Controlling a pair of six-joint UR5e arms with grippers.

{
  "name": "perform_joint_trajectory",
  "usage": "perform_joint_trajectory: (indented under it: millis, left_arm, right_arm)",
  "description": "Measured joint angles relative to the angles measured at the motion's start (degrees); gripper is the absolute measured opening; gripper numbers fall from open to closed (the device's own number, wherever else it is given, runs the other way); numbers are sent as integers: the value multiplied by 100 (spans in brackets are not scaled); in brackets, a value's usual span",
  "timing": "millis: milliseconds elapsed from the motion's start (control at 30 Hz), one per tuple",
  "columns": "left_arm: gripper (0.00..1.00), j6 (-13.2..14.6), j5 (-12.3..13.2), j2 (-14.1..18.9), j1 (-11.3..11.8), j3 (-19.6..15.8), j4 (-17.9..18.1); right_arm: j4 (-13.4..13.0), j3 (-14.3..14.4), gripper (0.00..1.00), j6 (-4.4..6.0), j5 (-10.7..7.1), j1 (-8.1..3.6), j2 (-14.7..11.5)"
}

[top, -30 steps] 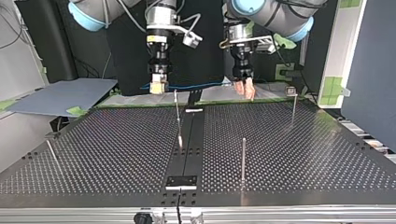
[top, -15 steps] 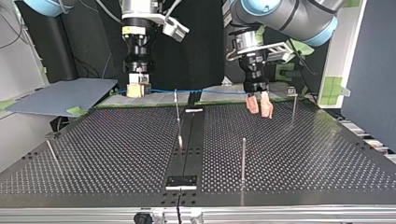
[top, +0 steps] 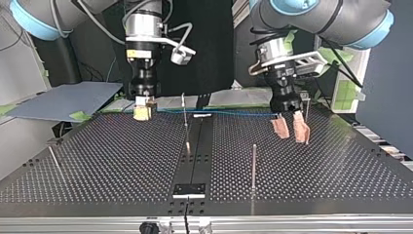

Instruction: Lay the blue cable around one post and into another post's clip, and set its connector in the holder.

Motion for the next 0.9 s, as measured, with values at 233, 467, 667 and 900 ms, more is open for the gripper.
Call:
perform_joint_trajectory:
  millis: [233, 467, 667, 900]
  left_arm:
    - [100, -14, 341, -159, 155, 349, -349]
    - [100, 84, 722, -171, 512, 729, -730]
    - [100, 104, 1019, -297, 810, 1038, -1037]
    - [100, 87, 1349, -658, 939, 1419, -1419]
  right_arm:
    - [110, -241, 3, 41, -299, -148, 32]
    - [141, -471, 3, 56, -371, -366, 63]
    - [136, -536, 3, 57, -532, -483, 200]
    - [149, -647, 3, 53, -617, -564, 358]
